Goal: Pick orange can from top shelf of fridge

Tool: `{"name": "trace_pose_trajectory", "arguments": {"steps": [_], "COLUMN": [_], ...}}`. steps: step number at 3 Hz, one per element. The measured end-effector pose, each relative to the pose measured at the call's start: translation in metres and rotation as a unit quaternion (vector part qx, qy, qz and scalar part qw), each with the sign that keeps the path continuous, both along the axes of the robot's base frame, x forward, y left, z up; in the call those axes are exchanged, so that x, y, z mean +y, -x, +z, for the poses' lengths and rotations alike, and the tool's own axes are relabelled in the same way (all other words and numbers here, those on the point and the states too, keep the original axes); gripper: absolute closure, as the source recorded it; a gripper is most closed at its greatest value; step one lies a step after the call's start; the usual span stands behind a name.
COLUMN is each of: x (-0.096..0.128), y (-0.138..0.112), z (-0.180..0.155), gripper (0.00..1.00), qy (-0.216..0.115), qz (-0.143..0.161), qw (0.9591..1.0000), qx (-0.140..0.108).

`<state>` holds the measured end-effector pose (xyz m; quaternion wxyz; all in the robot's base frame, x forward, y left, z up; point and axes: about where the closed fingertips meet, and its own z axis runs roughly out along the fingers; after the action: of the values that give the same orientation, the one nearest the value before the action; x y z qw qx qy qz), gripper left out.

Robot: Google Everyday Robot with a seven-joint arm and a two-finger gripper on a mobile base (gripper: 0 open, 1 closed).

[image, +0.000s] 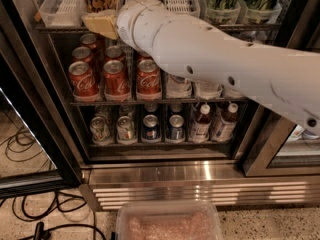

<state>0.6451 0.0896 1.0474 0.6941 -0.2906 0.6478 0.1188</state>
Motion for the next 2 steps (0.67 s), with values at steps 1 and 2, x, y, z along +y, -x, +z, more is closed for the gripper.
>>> {"name": "trace_pose_trajectory", "arguments": {"steps": [1,2], "x": [0.0087,0.0129], "y": [-0.0024,-0.0021], "z": [0.0093,0.0083], "gripper": [0.14,0.00], "qy": [-0.008,-0.015], "qz": [0.000,0.000], "qw": [1.0000,0.9998], "qx": [0.000,0.009]}}
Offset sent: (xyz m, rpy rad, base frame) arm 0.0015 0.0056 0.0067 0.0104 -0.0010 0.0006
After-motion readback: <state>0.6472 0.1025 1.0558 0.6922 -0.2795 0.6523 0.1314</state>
